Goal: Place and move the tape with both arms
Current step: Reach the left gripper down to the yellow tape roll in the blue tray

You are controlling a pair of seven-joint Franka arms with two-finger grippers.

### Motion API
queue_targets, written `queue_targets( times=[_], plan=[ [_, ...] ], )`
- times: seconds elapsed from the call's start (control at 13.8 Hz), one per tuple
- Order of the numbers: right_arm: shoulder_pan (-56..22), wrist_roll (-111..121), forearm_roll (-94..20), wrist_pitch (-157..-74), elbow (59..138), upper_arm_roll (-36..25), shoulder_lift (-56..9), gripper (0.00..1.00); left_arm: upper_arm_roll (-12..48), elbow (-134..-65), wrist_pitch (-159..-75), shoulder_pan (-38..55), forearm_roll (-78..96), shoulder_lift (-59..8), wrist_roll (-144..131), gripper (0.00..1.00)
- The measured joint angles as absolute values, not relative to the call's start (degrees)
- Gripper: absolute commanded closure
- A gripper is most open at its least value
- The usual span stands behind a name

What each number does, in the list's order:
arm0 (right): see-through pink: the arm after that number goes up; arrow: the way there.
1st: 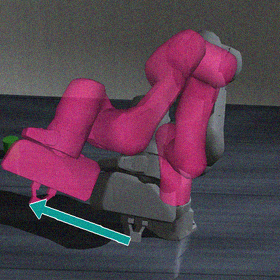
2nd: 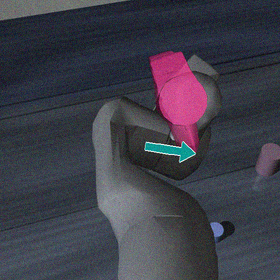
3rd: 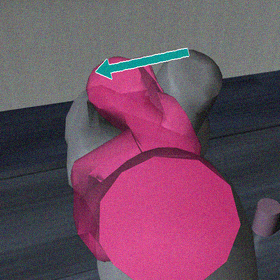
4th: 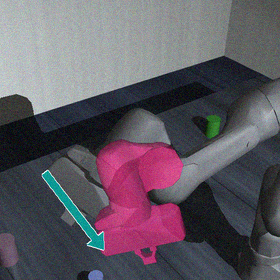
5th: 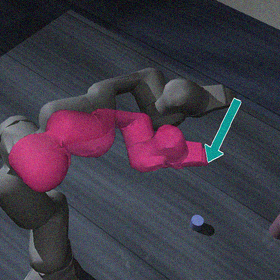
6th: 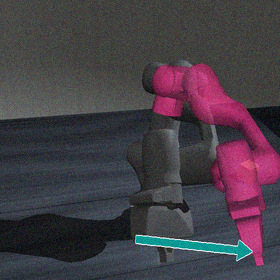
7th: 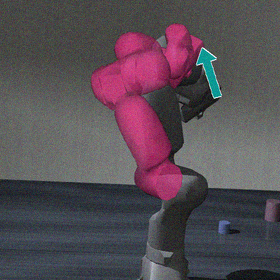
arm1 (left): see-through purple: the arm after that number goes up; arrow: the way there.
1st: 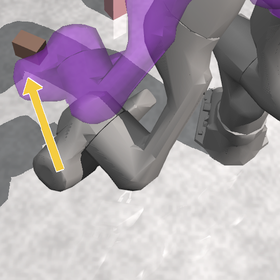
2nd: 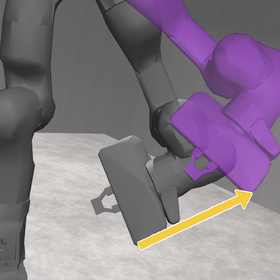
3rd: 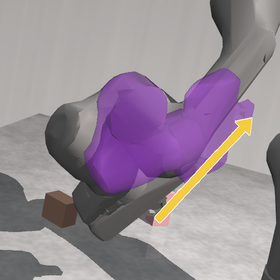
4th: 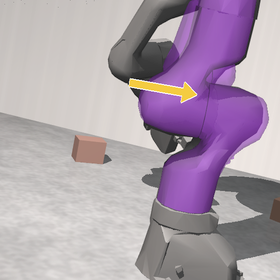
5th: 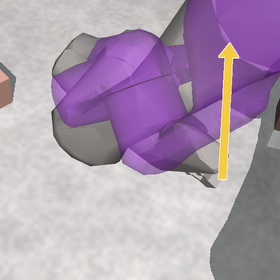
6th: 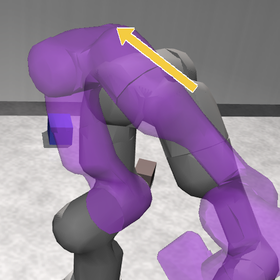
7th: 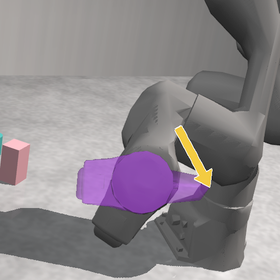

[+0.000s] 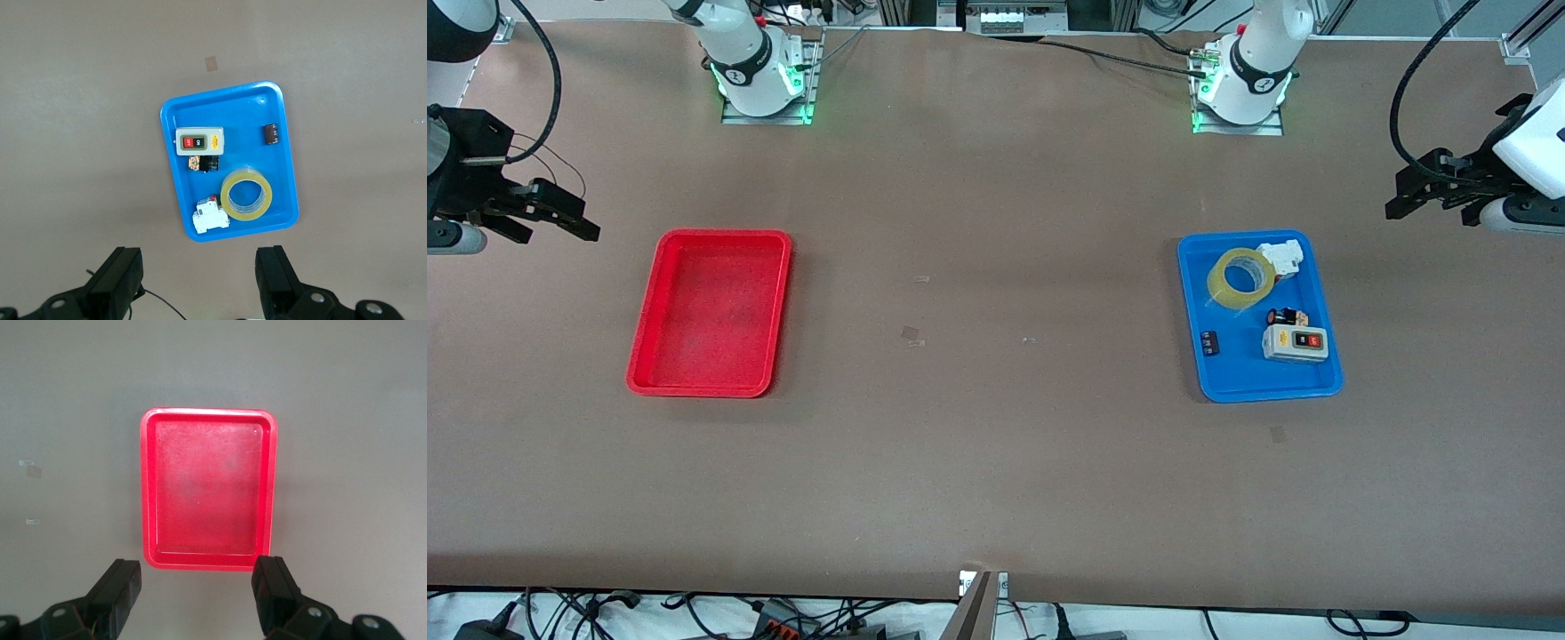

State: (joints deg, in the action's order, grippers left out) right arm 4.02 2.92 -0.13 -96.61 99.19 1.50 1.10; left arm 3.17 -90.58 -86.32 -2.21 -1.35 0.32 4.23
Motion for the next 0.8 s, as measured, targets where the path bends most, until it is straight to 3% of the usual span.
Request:
queue_targets(
  times=[0.51,0.8],
  plan=[
    [4.04,2.92,-0.12,-96.52,99.19,1.5,1.36,0.0,3.17,-91.17,-86.32,-2.21,-1.35,0.16,4.23,0.0],
    [4.05,2.92,-0.12,-96.46,98.91,1.5,1.36,0.0,3.17,-96.9,-89.76,-2.21,-1.35,-0.26,4.23,0.0]
  ],
)
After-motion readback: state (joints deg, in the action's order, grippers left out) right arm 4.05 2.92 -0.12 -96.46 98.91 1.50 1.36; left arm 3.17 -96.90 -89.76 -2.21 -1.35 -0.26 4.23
